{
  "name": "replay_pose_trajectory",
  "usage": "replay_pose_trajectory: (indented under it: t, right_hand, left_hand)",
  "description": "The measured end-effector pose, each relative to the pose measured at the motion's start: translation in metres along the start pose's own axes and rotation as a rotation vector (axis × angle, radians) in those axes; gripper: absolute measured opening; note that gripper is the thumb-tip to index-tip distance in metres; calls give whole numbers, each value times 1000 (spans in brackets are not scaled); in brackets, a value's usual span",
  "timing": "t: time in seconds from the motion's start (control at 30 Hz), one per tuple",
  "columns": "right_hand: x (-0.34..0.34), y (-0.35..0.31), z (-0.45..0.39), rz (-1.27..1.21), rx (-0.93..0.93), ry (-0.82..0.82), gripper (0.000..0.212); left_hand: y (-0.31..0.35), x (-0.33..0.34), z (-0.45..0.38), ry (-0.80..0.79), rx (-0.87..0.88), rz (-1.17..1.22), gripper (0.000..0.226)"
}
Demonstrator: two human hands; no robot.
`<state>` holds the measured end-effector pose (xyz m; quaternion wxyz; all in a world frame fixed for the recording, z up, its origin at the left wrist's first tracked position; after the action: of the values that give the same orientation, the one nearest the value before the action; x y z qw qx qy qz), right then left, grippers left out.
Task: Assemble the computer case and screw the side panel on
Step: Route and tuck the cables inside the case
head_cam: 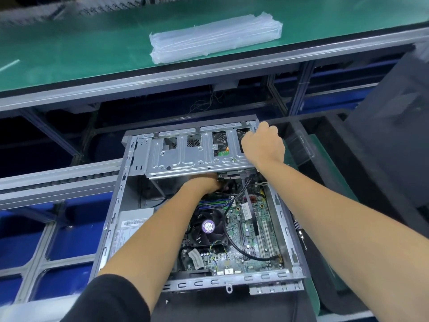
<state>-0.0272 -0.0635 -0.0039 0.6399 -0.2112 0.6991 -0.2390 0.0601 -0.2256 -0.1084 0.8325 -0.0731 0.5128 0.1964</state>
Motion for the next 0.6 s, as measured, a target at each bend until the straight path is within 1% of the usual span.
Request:
replay_pose_trajectory:
  t: [0.1, 0.23, 0.3, 0.33, 0.43, 0.53, 0.6]
  right_hand:
    - [0, 0, -1, 9, -3, 10, 35]
    - [1, 1, -1, 8, 1, 7, 35]
    - [0, 0, -1, 5, -6, 11, 35]
    - [-1, 0, -1, 7, -7, 13, 35]
    - [-3, -1, 0, 16, -11, 25, 34]
    - [-3, -1, 0, 29, -20, 25, 35]
    - [-3, -3, 1, 31, -27, 27, 36]
  left_hand:
    - [6, 5, -3, -59, 42, 32, 51]
    - [4, 8, -4, -82, 48, 26, 45]
    - [6, 11, -4, -104, 51, 60, 41]
    - [7, 11, -4, -99, 59, 83, 38]
    - [3, 2, 1, -11, 136, 51, 32]
    - [-8, 6, 7, -39, 185, 35, 35]
    - [-16, 6, 14, -65, 152, 51, 36]
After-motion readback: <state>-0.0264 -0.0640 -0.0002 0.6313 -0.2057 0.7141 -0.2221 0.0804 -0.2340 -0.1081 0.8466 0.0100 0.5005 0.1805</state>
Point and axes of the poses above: each hand's wrist, its own z-axis away from the middle knuckle, its own x-axis out of the palm, y = z × x, the point moved 10 cm from there along -z, towards the middle knuckle, and after that the axes turned 6 degrees about y, right-handed, at the moved point
